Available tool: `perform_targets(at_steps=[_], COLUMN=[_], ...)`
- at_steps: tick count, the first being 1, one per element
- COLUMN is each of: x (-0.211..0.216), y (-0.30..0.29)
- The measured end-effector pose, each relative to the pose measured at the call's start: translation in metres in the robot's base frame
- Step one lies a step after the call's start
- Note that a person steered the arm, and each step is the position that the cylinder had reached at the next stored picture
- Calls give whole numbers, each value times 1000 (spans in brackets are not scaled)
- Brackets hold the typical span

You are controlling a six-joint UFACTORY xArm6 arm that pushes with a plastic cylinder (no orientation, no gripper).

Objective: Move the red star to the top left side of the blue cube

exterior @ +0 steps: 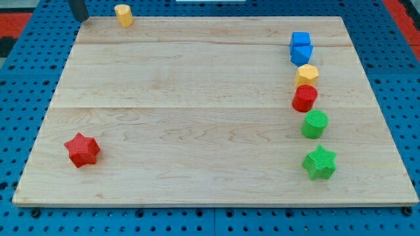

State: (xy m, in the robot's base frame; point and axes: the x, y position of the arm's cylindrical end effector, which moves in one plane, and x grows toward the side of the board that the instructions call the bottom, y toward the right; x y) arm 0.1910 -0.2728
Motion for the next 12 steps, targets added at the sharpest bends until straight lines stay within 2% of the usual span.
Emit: perform_targets(at_steps=[2, 3, 5, 6, 7, 8, 9, 10, 11, 12], x=[1, 37, 291, 397, 392, 335, 271, 227, 201, 158], y=[130, 172, 176, 165, 87, 41, 47, 89, 159, 219])
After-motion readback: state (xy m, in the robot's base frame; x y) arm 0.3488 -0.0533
